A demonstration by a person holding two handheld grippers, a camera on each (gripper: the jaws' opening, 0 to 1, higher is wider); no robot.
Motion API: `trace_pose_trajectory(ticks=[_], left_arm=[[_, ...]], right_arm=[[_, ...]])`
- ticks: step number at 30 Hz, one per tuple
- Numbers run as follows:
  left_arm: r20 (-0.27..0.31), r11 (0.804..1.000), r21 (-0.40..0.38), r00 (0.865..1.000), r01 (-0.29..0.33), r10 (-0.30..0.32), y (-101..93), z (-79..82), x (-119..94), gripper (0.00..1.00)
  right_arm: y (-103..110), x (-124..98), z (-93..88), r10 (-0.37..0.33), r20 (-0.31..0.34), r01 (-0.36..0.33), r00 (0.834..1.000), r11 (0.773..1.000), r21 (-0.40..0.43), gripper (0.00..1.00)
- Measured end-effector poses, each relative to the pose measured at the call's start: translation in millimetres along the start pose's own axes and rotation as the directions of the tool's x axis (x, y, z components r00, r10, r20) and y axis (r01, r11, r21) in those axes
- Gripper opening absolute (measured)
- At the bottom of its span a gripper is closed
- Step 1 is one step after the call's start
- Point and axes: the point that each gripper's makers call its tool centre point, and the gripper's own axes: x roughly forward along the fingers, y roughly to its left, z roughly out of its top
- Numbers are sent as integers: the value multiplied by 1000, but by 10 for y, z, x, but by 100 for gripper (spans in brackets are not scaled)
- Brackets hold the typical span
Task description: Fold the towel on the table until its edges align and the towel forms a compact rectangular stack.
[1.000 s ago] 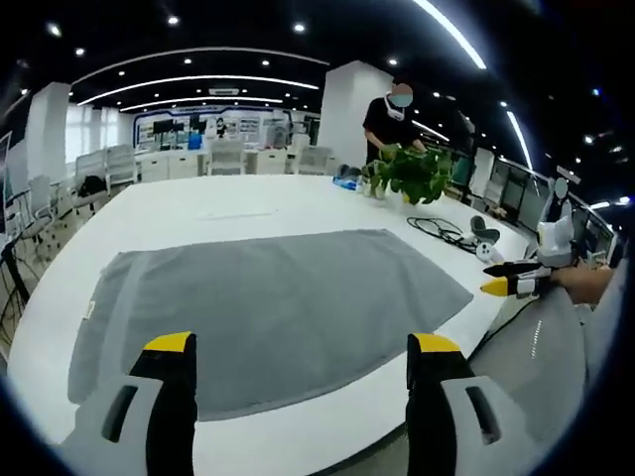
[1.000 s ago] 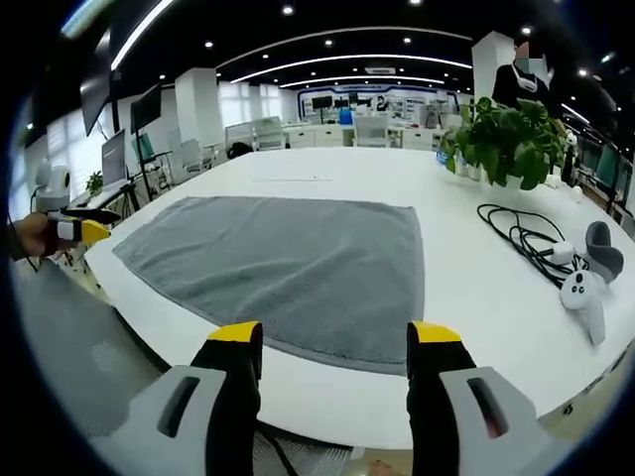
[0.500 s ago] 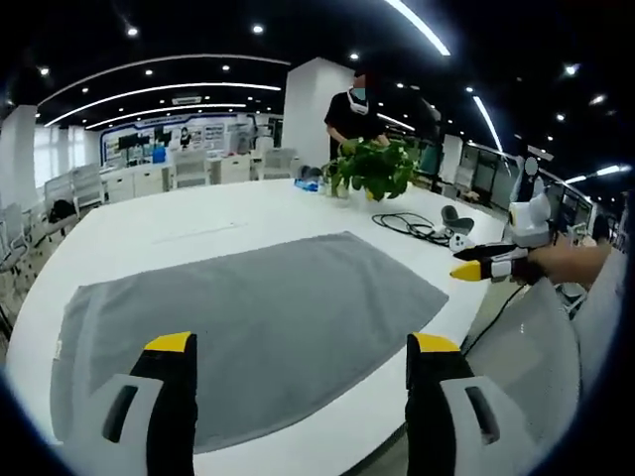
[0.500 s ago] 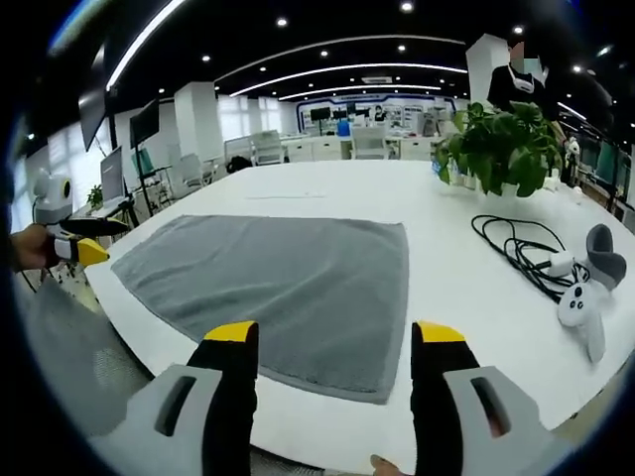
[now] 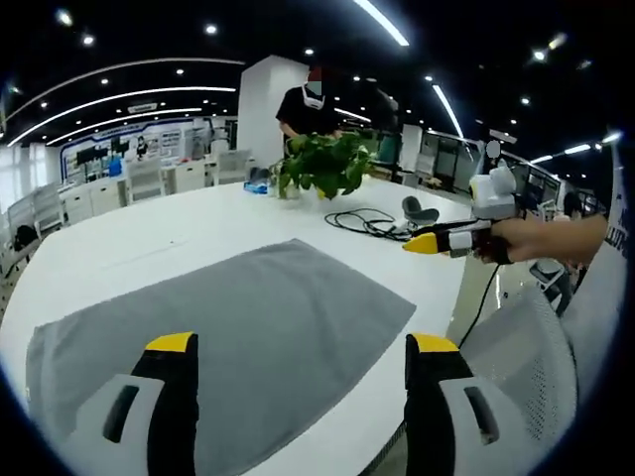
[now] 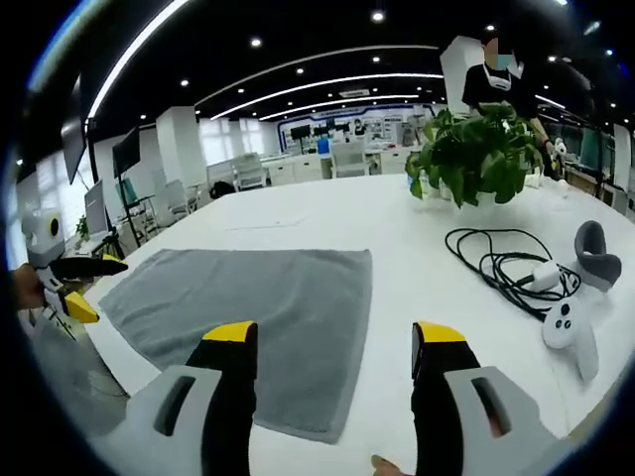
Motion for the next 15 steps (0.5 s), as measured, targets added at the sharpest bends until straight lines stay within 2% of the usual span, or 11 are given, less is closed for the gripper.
trace_pose_trajectory(ticks=[1,4,7,15], left_arm=[[-4,1000,4,1000,8,-8,-31,8,35,88],[-24,994,64,996,86,-85,-237,52,194,87],[-37,988,98,993,119,-116,-363,89,329,87],[-46,978,127,986,164,-159,-549,167,605,87]], right_arm=[[-21,23,36,3,6,-3,1000,1000,1,63],[-61,69,111,7,16,-7,1000,1000,4,63],[-105,139,190,16,23,-16,1000,1000,7,63],[-181,300,362,42,32,-42,999,999,-11,64]])
